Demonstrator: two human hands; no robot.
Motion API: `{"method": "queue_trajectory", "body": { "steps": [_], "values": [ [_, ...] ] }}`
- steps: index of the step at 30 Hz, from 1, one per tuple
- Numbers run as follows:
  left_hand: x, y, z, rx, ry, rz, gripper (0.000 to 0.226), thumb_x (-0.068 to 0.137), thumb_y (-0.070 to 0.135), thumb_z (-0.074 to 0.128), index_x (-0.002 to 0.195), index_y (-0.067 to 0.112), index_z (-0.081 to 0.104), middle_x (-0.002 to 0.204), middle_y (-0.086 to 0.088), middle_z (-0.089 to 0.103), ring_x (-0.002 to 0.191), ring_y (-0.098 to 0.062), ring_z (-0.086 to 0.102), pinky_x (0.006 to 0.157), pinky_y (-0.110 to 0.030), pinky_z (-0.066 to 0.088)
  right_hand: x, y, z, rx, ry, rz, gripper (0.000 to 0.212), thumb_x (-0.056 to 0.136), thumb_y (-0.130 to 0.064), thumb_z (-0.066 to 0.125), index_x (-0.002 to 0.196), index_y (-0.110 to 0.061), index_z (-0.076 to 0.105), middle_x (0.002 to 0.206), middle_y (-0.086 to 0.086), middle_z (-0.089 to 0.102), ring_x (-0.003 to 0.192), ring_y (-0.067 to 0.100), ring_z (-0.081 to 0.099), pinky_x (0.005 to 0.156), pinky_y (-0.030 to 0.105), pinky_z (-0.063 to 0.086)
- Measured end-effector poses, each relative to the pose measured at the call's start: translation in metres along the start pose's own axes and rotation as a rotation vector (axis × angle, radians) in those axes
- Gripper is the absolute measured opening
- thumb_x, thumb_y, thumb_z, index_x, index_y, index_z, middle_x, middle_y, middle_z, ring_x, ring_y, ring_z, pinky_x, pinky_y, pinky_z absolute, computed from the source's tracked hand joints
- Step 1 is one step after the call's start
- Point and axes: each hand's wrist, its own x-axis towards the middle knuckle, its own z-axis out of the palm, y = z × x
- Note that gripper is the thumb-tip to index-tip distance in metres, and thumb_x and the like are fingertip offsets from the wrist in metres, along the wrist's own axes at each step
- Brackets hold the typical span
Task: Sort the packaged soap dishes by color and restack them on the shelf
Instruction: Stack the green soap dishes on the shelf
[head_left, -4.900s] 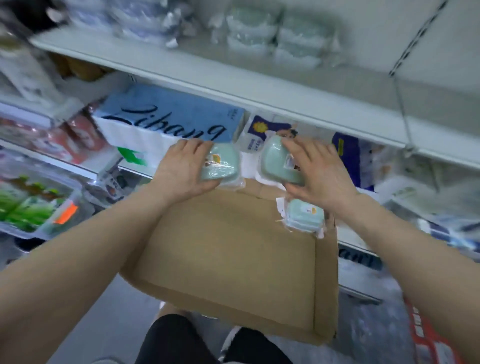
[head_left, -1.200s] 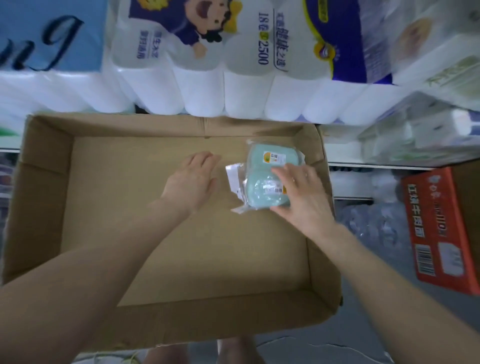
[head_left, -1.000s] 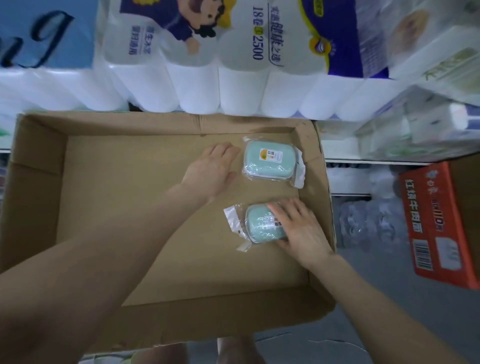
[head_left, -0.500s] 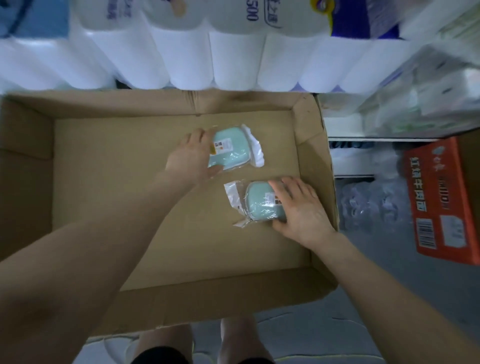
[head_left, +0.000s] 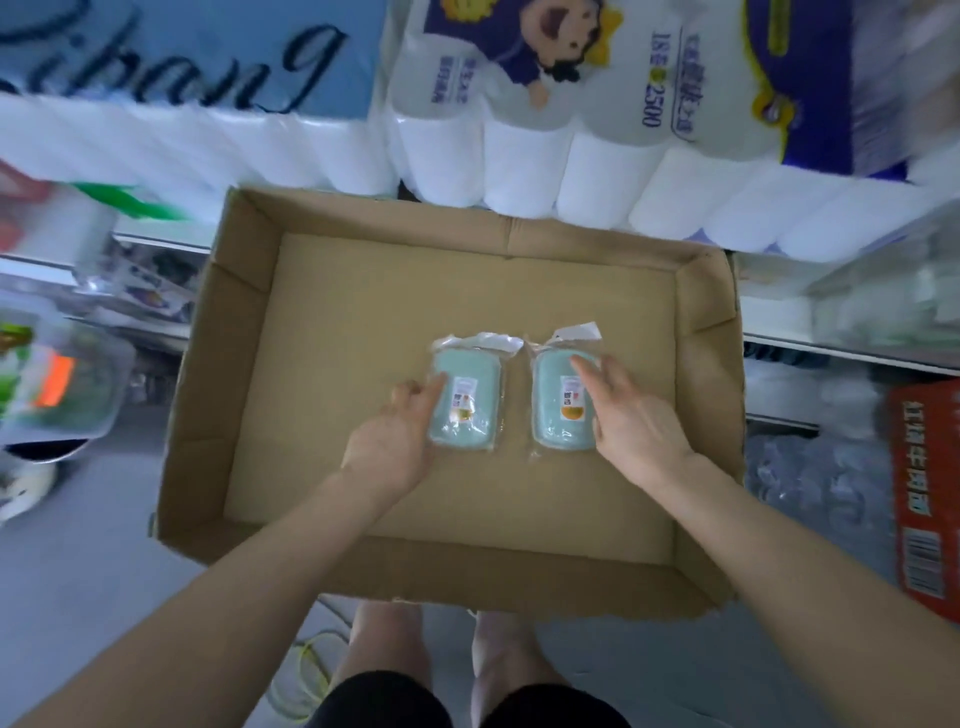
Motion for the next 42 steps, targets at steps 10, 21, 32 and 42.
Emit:
{"method": "queue_trajectory", "body": {
  "steps": [10,21,32,42],
  "values": [
    [0.049,0.007,-0.012,0.739,-0.006,0.481,0.095,0.091,0.012,0.057,0.151,0.037,-0.013,0.159,0.003,-0.015,0.145,-0.03,0.005,0.109,-0.032,0.032,0.024,0.005,-0.006,-0.337,-0.084,-0.308,0.091,0.08,-0.001,0.069,0.153,-0.034,0.025,0.16,0.007,0.014,0.142,0.033,0.026,0.107,0.042,0.036],
    [0.018,-0.016,0.006,0.622,0.059,0.257,0.063,0.089,0.028,0.054,0.143,0.013,0.025,0.147,-0.006,0.027,0.142,-0.029,0.018,0.119,-0.041,0.009,0.009,-0.018,0.012,-0.307,-0.083,-0.198,0.092,0.071,-0.023,0.083,0.148,-0.021,0.033,0.135,0.007,0.047,0.132,0.03,0.041,0.111,0.039,0.031],
    [-0.051,-0.042,-0.06,0.182,0.278,0.076,0.081,0.072,0.062,0.066,0.134,0.018,0.037,0.127,-0.002,0.049,0.117,-0.025,0.048,0.103,-0.034,0.034,-0.036,-0.047,-0.082,-0.191,0.204,-0.141,0.092,0.071,-0.039,0.073,0.149,-0.017,0.028,0.126,0.011,0.05,0.112,0.032,0.053,0.098,0.045,0.043],
    [-0.105,-0.031,-0.215,0.071,0.924,0.173,0.085,0.064,0.064,0.051,0.127,0.007,0.052,0.114,-0.014,0.057,0.101,-0.036,0.053,0.095,-0.044,0.042,-0.053,-0.086,-0.259,-0.254,0.679,-0.319,0.082,0.068,-0.045,0.061,0.141,-0.015,0.041,0.13,0.012,0.051,0.111,0.034,0.051,0.092,0.046,0.04]
  ]
}}
